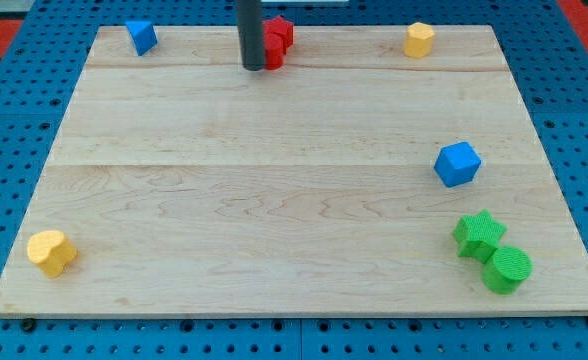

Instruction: Push the blue triangle towards the red circle

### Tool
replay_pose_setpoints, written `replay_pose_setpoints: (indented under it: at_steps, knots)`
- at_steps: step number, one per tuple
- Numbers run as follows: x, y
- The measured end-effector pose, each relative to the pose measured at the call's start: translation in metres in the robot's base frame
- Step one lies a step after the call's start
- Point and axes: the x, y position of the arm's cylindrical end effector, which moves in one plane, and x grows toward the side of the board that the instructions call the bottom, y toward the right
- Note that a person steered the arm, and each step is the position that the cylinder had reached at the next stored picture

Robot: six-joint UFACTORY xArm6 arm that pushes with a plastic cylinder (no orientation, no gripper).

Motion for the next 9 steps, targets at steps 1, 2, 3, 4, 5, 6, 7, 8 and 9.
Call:
replay_pose_setpoints:
  at_steps: [1,2,3,4,5,6,7,8,9]
  knots:
    - [0.0,-0.057]
    - [0.002,-0.15]
    - [-0.003,-0.235]
    - [-0.06,-0.238]
    - [-0.062,-0.213]
    - [-0.06,-0.161]
    - [-0.035,-0.145]
    - [-0.029,-0.116]
    - [-0.028,-0.086]
